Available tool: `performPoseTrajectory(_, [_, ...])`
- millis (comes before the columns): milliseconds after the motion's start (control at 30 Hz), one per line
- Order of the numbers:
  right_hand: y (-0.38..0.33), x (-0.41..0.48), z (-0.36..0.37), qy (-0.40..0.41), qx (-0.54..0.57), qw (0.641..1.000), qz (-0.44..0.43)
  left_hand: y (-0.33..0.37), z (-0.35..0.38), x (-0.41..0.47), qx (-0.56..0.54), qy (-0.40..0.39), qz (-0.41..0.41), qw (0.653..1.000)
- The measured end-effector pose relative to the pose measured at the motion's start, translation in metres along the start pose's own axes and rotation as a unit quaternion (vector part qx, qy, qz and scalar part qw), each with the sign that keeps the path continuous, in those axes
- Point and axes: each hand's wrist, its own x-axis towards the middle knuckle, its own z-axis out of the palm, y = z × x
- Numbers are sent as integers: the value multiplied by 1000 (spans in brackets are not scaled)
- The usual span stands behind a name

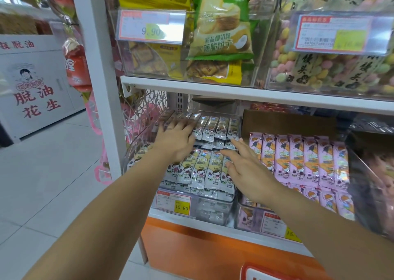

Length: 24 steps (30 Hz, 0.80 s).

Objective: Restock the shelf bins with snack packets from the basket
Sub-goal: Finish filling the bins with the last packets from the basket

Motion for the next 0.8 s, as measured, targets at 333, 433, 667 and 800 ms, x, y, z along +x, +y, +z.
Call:
performPoseTrajectory(333, [-1, -14, -5, 30, -14, 999, -21, 37, -19, -28, -12, 37, -34, 999])
performPoseTrajectory(433, [-5, -54, 2, 134, 35, 986, -92, 64, -12, -83, -122, 177, 34, 976])
performPoseTrajectory(667, [41, -193, 47, 86, 91, 989, -79, 122, 77, -230, -225, 180, 108, 951])
performPoseTrajectory(800, [98, -256, 79, -75, 78, 991, 72, 139, 137, -268, -223, 29, 140, 964])
